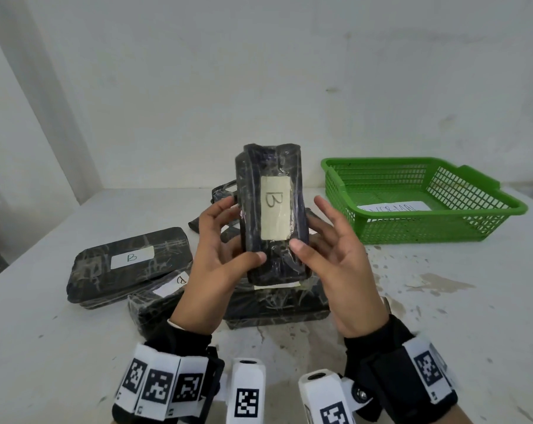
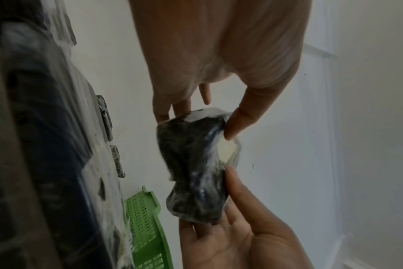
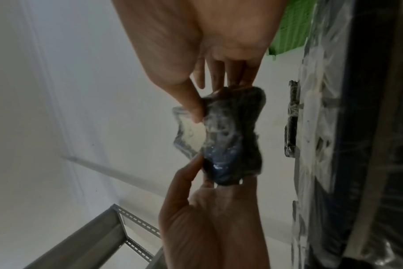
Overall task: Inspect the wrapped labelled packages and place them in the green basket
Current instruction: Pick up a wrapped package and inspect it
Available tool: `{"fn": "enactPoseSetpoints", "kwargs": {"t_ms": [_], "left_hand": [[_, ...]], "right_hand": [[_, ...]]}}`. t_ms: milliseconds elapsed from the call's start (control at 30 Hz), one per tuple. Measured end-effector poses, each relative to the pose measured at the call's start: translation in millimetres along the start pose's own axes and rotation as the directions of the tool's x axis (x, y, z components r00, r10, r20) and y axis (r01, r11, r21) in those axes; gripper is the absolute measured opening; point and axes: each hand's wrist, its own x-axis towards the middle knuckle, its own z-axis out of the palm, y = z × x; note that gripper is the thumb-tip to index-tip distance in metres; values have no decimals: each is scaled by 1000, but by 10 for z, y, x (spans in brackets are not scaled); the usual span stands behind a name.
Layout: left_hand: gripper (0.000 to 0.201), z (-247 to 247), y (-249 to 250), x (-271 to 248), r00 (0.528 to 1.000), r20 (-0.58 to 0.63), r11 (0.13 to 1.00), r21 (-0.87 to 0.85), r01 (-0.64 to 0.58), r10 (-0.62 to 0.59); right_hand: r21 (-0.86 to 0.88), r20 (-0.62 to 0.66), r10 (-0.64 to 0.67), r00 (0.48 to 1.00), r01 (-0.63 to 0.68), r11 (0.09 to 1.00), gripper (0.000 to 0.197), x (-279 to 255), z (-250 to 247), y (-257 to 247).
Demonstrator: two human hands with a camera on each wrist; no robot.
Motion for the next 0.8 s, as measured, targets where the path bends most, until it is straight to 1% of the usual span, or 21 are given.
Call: {"fn": "enactPoseSetpoints", "kwargs": {"t_ms": [67,133,200,267,367,467,533,600,700,767,800], "left_hand": [[72,3,11,-2,1000,-13,1000,13,-1,1],[62,1,19,-1,1000,-17,998,58,-22,23],[55,-3,13,-6,998,3,992,115,-57,57],[54,9,8,-7,997,21,986,151,-74,72],[50,13,14,-11,997,32,973,221,-69,63],[57,1,4,-2,998,40,944,324,-54,43],[64,-22,6,-5,998,62,947,322,-20,-1],[72,-15,47,-22,993,119,968,251,-4,-27],[94,26,94,-40,975,218,996,76,35,-51],[99,52,103,-39,971,223,996,48,72,-81],[96,65,100,-44,974,211,996,54,73,-83]], "right_hand": [[-39,10,-32,999,33,999,73,10,-17,24],[-86,13,-60,998,60,994,75,17,-12,11],[-149,9,-82,997,82,985,69,20,-8,13],[-181,-18,-84,996,80,980,62,25,-19,29],[-124,-10,-56,998,55,991,55,30,-21,39],[-57,5,-30,1000,30,998,53,22,-17,42],[-14,5,-51,999,51,999,51,20,-19,34],[3,4,-78,997,78,997,47,23,-22,25],[-4,3,-71,997,71,997,47,22,-18,29],[-33,3,-68,998,68,997,49,17,-10,51],[-37,3,-64,998,65,997,49,15,-7,59]]}}
